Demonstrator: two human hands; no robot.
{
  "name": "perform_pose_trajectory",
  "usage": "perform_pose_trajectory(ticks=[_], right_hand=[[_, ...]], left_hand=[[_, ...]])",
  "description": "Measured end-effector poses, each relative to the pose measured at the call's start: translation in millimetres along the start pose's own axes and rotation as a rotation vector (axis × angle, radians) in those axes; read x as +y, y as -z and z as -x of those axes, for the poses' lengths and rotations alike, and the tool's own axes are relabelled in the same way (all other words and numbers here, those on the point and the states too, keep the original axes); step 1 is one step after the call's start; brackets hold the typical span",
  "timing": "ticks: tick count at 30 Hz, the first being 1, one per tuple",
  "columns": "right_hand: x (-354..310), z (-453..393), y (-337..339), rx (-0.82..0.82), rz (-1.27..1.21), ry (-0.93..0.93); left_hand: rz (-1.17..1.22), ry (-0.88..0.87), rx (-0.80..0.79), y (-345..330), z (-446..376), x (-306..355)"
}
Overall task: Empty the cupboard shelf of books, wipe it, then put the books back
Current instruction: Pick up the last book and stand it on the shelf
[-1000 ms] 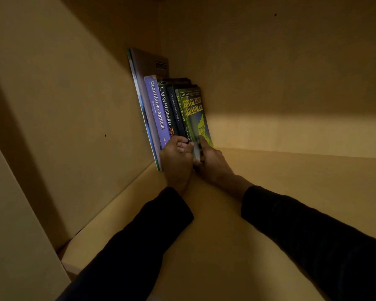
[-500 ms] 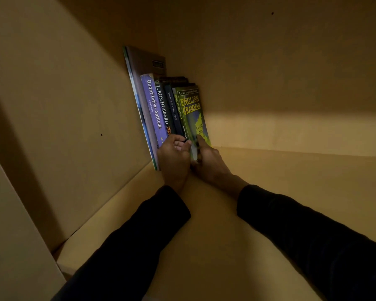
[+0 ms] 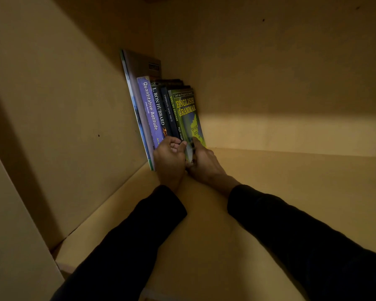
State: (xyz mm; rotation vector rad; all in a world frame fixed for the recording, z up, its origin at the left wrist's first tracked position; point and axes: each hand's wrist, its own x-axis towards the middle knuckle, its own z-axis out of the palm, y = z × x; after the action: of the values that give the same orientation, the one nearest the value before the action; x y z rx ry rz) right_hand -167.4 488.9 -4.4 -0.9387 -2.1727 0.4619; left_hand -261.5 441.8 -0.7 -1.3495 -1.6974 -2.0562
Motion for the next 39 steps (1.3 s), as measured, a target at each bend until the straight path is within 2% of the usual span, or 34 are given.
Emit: perform_pose_trajectory(ticks=[11, 16, 22, 27, 39], right_hand=[[-4, 19, 7, 0.043, 0.065, -0.04], [-11, 31, 14, 0.054, 0.11, -0.031], [-19, 45, 21, 0.133, 0.089, -0.021], [-21, 51, 26, 0.166, 0.099, -0.056], [-21, 67, 36, 0.227, 0.196, -0.077]], left_hand=[[0.021, 0.032, -0.021, 1, 1, -1], [-0.015, 0.021, 0.016, 6, 6, 3], [-0.067, 0.05, 0.006, 13, 12, 10], [-0.11, 0.04, -0.06, 16, 17, 16], [-0.21, -0.107, -0.215, 10, 23, 14]])
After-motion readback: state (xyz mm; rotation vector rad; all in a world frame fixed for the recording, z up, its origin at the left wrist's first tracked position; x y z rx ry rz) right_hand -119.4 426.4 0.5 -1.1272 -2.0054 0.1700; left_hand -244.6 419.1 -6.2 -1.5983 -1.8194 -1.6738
